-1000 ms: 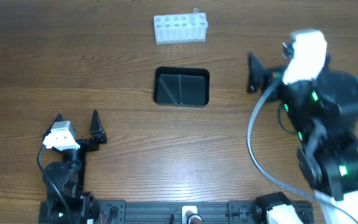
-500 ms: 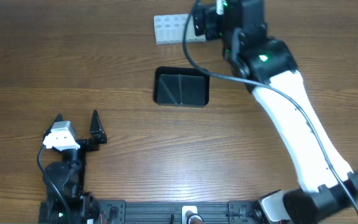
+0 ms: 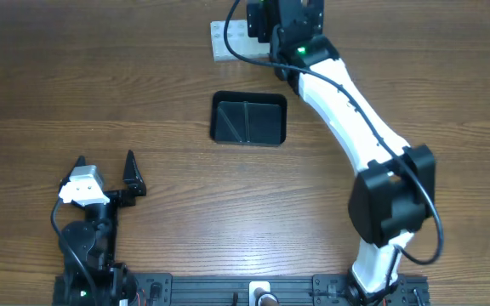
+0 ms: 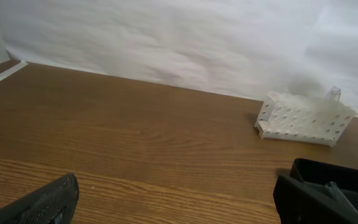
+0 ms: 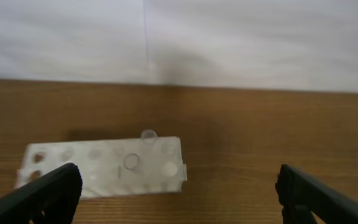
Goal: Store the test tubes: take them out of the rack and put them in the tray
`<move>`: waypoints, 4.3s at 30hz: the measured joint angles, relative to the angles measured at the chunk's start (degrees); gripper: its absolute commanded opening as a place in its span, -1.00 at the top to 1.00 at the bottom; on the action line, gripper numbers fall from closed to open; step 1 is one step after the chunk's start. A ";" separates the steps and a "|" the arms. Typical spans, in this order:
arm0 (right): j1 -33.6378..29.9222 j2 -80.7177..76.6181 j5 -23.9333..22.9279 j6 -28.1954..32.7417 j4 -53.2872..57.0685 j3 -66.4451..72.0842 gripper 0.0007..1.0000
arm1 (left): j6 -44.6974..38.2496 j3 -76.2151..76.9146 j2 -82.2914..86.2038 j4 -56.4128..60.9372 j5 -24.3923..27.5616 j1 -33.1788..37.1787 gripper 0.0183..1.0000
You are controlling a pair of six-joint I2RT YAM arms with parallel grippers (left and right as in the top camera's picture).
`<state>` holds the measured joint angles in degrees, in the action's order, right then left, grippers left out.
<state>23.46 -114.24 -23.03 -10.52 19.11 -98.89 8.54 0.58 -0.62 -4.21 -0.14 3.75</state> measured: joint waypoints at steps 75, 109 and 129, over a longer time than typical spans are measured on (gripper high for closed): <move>1.92 -15.76 -1.57 6.45 -17.90 -0.11 0.79 | 0.00 0.00 0.00 0.00 0.00 0.00 -1.00; 6.45 4.46 0.59 -5.27 11.43 -1.40 0.86 | -0.02 0.00 0.00 0.00 0.00 0.00 -1.00; 7.34 4.79 17.00 -23.82 37.75 -1.40 0.94 | -0.02 0.00 0.02 0.00 0.00 0.00 -1.00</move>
<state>30.81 -109.45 -6.02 -34.35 56.86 -100.29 8.51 0.58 -0.60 -4.21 -0.14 3.75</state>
